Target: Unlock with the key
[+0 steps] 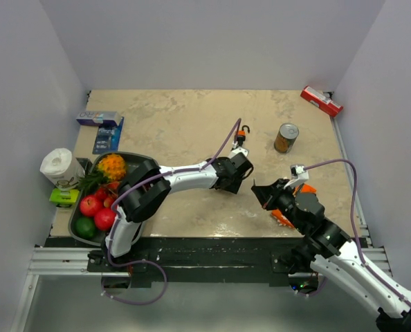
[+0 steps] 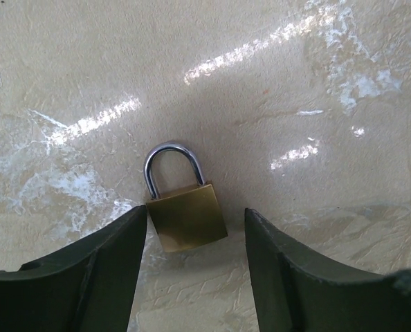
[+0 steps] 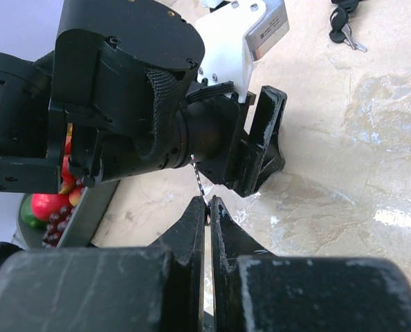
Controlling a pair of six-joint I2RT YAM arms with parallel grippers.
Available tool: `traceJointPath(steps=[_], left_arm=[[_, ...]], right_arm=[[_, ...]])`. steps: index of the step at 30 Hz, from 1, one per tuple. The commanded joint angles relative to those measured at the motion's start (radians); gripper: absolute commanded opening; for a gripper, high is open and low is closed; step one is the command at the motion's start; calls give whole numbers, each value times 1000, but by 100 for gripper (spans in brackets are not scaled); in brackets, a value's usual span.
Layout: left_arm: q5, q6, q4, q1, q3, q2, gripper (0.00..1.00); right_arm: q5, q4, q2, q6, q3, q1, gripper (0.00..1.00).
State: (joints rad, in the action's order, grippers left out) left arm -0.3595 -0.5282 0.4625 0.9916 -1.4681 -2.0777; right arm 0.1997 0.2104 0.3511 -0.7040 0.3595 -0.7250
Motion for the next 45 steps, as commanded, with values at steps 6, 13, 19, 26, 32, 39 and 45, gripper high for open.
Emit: traceJointPath(steps=[6, 13, 19, 26, 32, 39, 45], left_arm=[[56, 31, 38, -10, -1, -68, 63], [134, 14, 5, -36, 49, -58, 62], [103, 17, 27, -36, 55, -67, 60], [86, 19, 33, -36, 81, -70, 61], [105, 8, 28, -36, 83, -81, 61], [149, -10, -2, -42, 124, -74, 37], [175, -30, -48, -50, 163, -35, 0]], right_arm=[[24, 4, -32, -9, 12, 4, 0], [32, 18, -37, -8, 13, 4, 0], [32, 18, -34, -11, 10, 3, 0], [32, 20, -34, -12, 7, 3, 0], [27, 23, -35, -12, 9, 4, 0], [29, 32, -41, -12, 9, 4, 0], [29, 32, -34, -12, 6, 4, 0]])
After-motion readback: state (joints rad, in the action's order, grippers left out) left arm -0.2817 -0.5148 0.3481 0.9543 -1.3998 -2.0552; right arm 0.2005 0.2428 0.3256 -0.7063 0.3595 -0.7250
